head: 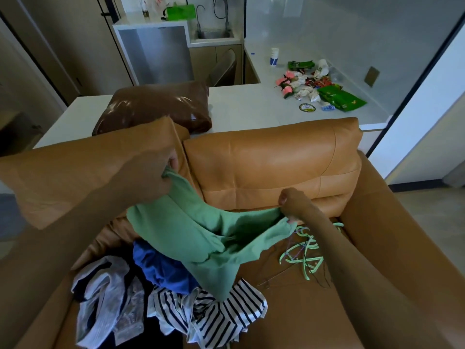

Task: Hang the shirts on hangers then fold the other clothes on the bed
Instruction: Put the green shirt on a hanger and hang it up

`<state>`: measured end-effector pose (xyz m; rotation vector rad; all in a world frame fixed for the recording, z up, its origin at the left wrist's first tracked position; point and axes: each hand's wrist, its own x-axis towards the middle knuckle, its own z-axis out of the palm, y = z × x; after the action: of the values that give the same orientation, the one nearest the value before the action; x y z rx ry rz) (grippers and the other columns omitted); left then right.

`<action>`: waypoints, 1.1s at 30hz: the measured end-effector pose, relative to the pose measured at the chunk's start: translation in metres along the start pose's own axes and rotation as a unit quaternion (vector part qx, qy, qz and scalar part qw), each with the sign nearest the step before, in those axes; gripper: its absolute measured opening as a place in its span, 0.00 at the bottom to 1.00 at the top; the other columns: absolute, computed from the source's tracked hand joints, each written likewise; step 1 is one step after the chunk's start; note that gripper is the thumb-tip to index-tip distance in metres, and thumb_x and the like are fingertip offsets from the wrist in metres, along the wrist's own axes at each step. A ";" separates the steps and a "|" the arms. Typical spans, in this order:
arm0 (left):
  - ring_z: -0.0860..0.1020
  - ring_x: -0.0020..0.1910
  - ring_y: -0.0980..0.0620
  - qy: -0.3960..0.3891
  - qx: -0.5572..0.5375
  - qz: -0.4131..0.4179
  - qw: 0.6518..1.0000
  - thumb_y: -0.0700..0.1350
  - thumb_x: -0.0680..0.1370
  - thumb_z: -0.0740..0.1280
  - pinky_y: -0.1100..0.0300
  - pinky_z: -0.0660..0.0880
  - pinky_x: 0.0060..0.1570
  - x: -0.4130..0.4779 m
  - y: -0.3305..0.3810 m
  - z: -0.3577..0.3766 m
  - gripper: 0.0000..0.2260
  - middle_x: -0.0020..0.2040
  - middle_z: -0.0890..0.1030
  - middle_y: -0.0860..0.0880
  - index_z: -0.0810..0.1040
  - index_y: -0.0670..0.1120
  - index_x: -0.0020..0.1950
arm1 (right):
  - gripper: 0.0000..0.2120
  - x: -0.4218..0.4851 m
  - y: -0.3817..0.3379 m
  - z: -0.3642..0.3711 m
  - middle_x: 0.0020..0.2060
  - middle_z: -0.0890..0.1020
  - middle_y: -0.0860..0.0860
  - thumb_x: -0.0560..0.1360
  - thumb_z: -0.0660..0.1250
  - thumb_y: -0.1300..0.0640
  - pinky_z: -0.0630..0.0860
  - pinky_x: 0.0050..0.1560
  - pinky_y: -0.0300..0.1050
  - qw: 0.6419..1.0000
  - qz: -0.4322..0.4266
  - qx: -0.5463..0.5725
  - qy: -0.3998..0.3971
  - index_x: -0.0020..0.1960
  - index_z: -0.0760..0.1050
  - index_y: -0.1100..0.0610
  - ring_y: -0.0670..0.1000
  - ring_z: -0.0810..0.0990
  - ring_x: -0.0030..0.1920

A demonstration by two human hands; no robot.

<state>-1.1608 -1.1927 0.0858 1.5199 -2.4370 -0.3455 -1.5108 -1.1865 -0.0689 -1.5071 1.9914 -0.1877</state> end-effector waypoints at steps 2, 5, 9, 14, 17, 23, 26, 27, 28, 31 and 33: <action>0.74 0.36 0.52 -0.013 -0.006 -0.010 1.000 0.37 0.70 0.66 0.53 0.70 0.36 0.000 0.004 0.025 0.13 0.38 0.76 0.50 0.71 0.54 0.47 | 0.07 -0.002 -0.003 -0.003 0.47 0.78 0.58 0.75 0.63 0.71 0.82 0.35 0.48 0.993 -0.019 0.116 -0.019 0.49 0.76 0.62 0.57 0.81 0.45; 0.74 0.39 0.50 -0.036 -0.016 -0.004 0.999 0.34 0.72 0.65 0.56 0.69 0.38 0.001 0.020 0.061 0.13 0.41 0.77 0.48 0.71 0.49 0.50 | 0.08 -0.004 -0.009 0.007 0.40 0.75 0.56 0.72 0.64 0.70 0.75 0.36 0.45 0.969 -0.046 0.238 -0.041 0.43 0.73 0.57 0.55 0.75 0.41; 0.75 0.38 0.49 -0.048 -0.048 0.023 0.997 0.33 0.71 0.64 0.50 0.73 0.42 -0.002 0.031 0.106 0.13 0.40 0.77 0.47 0.70 0.50 0.48 | 0.11 -0.005 -0.006 0.041 0.33 0.70 0.53 0.67 0.65 0.69 0.67 0.41 0.51 0.951 -0.051 0.303 -0.035 0.35 0.67 0.56 0.52 0.70 0.38; 0.74 0.35 0.52 -0.080 -0.075 0.004 0.994 0.35 0.70 0.67 0.47 0.75 0.39 -0.002 0.041 0.166 0.14 0.36 0.75 0.51 0.68 0.53 0.43 | 0.09 -0.007 0.031 0.079 0.33 0.76 0.49 0.70 0.67 0.66 0.71 0.38 0.43 0.947 0.020 0.321 0.008 0.38 0.73 0.52 0.51 0.74 0.37; 0.75 0.38 0.52 -0.106 -0.117 -0.033 0.987 0.34 0.71 0.68 0.47 0.76 0.40 0.001 0.048 0.204 0.15 0.39 0.76 0.54 0.69 0.54 0.44 | 0.08 -0.001 0.063 0.109 0.37 0.78 0.49 0.72 0.67 0.65 0.71 0.41 0.43 0.939 0.071 0.335 0.024 0.42 0.74 0.52 0.51 0.75 0.39; 0.75 0.33 0.49 -0.157 -0.159 -0.110 0.968 0.31 0.69 0.67 0.46 0.72 0.34 0.004 0.060 0.288 0.16 0.36 0.75 0.50 0.69 0.52 0.43 | 0.11 0.029 0.144 0.180 0.48 0.81 0.52 0.74 0.72 0.58 0.73 0.46 0.44 0.924 0.168 0.339 0.047 0.55 0.76 0.56 0.52 0.78 0.47; 0.75 0.33 0.49 -0.182 -0.168 -0.139 0.959 0.33 0.68 0.66 0.47 0.72 0.34 0.001 0.062 0.323 0.15 0.36 0.76 0.50 0.68 0.52 0.42 | 0.12 0.048 0.191 0.212 0.49 0.79 0.54 0.75 0.69 0.57 0.71 0.47 0.45 0.923 0.218 0.307 0.081 0.57 0.75 0.58 0.54 0.76 0.49; 0.74 0.31 0.51 -0.187 -0.174 -0.156 0.954 0.33 0.68 0.66 0.48 0.70 0.32 -0.001 0.061 0.334 0.15 0.35 0.76 0.49 0.68 0.52 0.42 | 0.12 0.056 0.205 0.220 0.49 0.77 0.54 0.75 0.68 0.58 0.70 0.47 0.45 0.926 0.231 0.289 0.079 0.57 0.74 0.58 0.56 0.76 0.50; 0.71 0.28 0.52 -0.190 -0.178 -0.170 0.951 0.31 0.67 0.66 0.49 0.68 0.29 -0.002 0.062 0.344 0.15 0.33 0.75 0.49 0.69 0.51 0.42 | 0.12 0.066 0.219 0.229 0.49 0.76 0.55 0.75 0.68 0.58 0.71 0.49 0.47 0.930 0.240 0.269 0.070 0.57 0.72 0.59 0.57 0.76 0.52; 0.68 0.24 0.51 -0.195 -0.186 -0.198 0.942 0.27 0.66 0.65 0.54 0.63 0.25 -0.002 0.062 0.368 0.18 0.28 0.71 0.46 0.70 0.50 0.40 | 0.21 0.100 0.256 0.254 0.58 0.75 0.58 0.74 0.68 0.59 0.72 0.58 0.52 0.944 0.251 0.209 0.037 0.65 0.69 0.60 0.60 0.73 0.62; 0.67 0.24 0.47 -0.196 -0.198 -0.210 0.937 0.27 0.67 0.65 0.53 0.62 0.25 0.000 0.062 0.379 0.17 0.28 0.71 0.42 0.71 0.50 0.40 | 0.28 0.124 0.270 0.267 0.65 0.71 0.58 0.73 0.69 0.59 0.71 0.63 0.55 0.955 0.243 0.169 0.033 0.71 0.66 0.59 0.61 0.70 0.67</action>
<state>-1.3383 -1.1397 -0.2510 1.8993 -2.0812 -1.2473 -1.6023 -1.1409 -0.4550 -0.7805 2.1817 -0.3521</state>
